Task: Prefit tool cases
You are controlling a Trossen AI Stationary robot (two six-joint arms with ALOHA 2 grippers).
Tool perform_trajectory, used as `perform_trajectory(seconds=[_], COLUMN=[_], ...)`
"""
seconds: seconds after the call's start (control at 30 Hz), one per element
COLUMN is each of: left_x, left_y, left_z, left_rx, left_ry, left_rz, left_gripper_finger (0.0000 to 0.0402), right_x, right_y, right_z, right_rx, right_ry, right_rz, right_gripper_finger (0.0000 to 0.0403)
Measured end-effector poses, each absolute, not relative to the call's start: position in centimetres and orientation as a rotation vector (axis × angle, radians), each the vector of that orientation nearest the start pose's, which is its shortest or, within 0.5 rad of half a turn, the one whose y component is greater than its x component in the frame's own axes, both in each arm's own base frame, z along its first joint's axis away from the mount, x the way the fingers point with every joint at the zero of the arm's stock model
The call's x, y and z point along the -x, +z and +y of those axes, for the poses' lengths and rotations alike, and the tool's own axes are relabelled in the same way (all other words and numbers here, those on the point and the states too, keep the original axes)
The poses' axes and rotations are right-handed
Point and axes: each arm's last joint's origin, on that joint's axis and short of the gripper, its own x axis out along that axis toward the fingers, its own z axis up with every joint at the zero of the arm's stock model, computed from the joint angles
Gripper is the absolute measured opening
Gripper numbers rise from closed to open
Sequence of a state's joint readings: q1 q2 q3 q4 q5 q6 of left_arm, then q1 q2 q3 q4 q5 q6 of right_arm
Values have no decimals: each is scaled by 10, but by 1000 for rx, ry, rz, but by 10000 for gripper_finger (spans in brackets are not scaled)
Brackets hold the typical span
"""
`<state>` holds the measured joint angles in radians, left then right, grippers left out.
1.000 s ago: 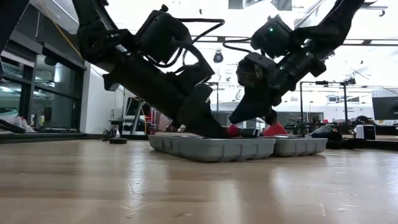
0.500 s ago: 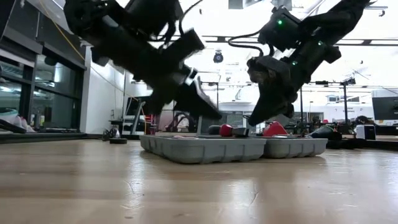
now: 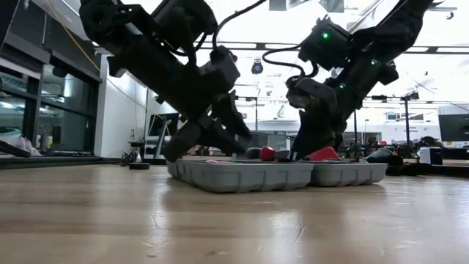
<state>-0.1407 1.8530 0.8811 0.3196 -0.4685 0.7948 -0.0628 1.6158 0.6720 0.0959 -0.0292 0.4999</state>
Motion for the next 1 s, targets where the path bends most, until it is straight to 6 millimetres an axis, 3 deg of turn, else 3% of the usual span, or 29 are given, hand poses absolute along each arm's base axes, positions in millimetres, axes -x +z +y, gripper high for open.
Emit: perform_trajectory(seconds=[0.2,0.4,1.0], left_x=[-363,-365,-375], left_y=[133,129,121], left_z=[-29,-18,-18], left_rx=[-965,-933,-995], left_ry=[43,19,-61], left_rz=[733,747,785], left_gripper_finger=[198,200,194], right_x=[-290,-291,-295], right_y=[132,132,137], right_z=[-20,-21,-21], right_rx=[-522,-527,-536], right_ry=[-226,-218,-178], right_rz=[796,787,735], right_gripper_finger=[0,0,0])
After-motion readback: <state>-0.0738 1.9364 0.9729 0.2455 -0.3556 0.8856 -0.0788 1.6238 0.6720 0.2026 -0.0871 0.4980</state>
